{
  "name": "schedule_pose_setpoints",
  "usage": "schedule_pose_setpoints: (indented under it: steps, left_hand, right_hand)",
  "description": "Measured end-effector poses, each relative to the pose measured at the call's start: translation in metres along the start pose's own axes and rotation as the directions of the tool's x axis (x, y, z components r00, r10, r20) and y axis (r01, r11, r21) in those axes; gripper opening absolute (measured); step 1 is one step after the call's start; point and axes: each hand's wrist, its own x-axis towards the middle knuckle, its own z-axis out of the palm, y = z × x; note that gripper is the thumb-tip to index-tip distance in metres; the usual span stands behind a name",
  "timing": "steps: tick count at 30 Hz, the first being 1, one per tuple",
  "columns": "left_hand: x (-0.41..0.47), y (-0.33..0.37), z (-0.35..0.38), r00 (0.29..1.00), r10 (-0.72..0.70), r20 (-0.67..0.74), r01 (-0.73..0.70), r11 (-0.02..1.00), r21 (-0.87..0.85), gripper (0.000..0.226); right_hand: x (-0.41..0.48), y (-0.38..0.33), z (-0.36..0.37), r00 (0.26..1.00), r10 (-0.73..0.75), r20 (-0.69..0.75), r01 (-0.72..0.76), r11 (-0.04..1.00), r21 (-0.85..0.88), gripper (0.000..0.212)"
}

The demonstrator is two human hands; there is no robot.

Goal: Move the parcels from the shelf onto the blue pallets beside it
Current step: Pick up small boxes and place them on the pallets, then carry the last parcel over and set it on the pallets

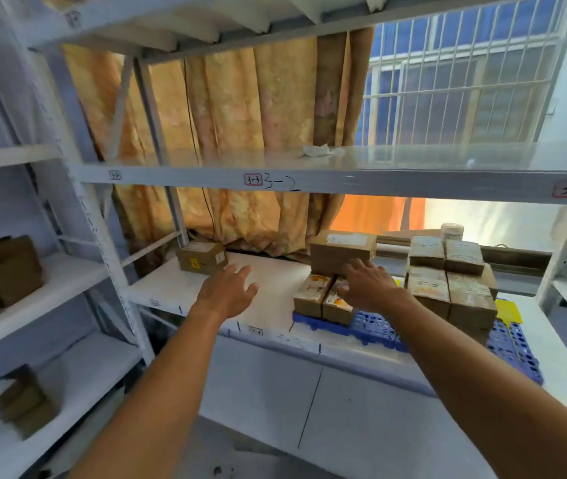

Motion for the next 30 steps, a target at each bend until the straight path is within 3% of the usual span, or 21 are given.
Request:
schedule_pose_setpoints:
  steps: [6, 14, 23, 30]
  left_hand:
    - [-0.059, -0.109, -0.013, 0.991, -0.130, -0.014, 0.129, 0.991, -0.028, 0.061]
    - [-0.120, -0.192, -0.026, 0.986, -0.169, -0.004, 0.169, 0.985, -0.042, 0.063]
    - [-0.151, -0.245, -0.003, 0.979, -0.197, 0.058, 0.198, 0.980, -0.014, 0.059]
    - [-0.121, -0.282, 0.021, 0.966, -0.234, 0.107, 0.235, 0.972, 0.006, 0.063]
  right_hand:
    - [0.001, -0.120, 0.001, 0.997, -0.067, 0.029, 0.066, 0.998, 0.017, 0.062]
    - [0.001, -0.250, 0.005, 0.983, -0.172, 0.071, 0.167, 0.984, 0.066, 0.063]
    - [0.013, -0.310, 0.036, 0.961, -0.211, 0.176, 0.196, 0.975, 0.101, 0.061]
    - [0.064, -0.337, 0.065, 0.941, -0.257, 0.220, 0.232, 0.964, 0.132, 0.063]
